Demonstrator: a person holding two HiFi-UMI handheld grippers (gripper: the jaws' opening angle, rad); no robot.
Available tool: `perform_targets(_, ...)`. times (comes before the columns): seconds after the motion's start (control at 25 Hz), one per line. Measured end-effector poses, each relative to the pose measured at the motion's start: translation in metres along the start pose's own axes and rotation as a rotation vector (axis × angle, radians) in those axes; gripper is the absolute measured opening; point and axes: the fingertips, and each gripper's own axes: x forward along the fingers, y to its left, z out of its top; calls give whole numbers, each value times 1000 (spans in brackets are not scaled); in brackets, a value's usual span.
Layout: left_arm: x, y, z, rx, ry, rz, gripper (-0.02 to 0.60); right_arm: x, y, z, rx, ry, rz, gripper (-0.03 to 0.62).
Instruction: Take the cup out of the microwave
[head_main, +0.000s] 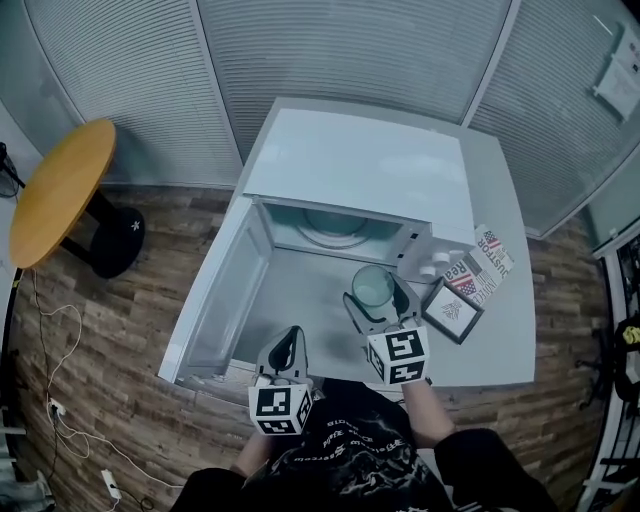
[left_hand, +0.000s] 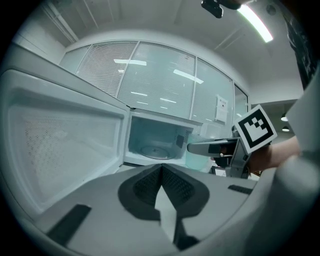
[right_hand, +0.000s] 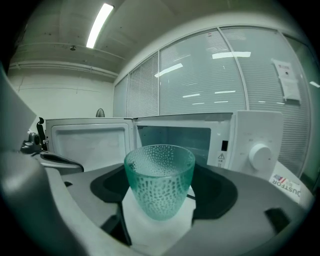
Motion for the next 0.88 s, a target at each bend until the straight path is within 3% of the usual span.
perform_targets(0.88, 12, -32, -5, 30, 0, -79, 6, -64, -22, -39, 61, 28, -105, 380)
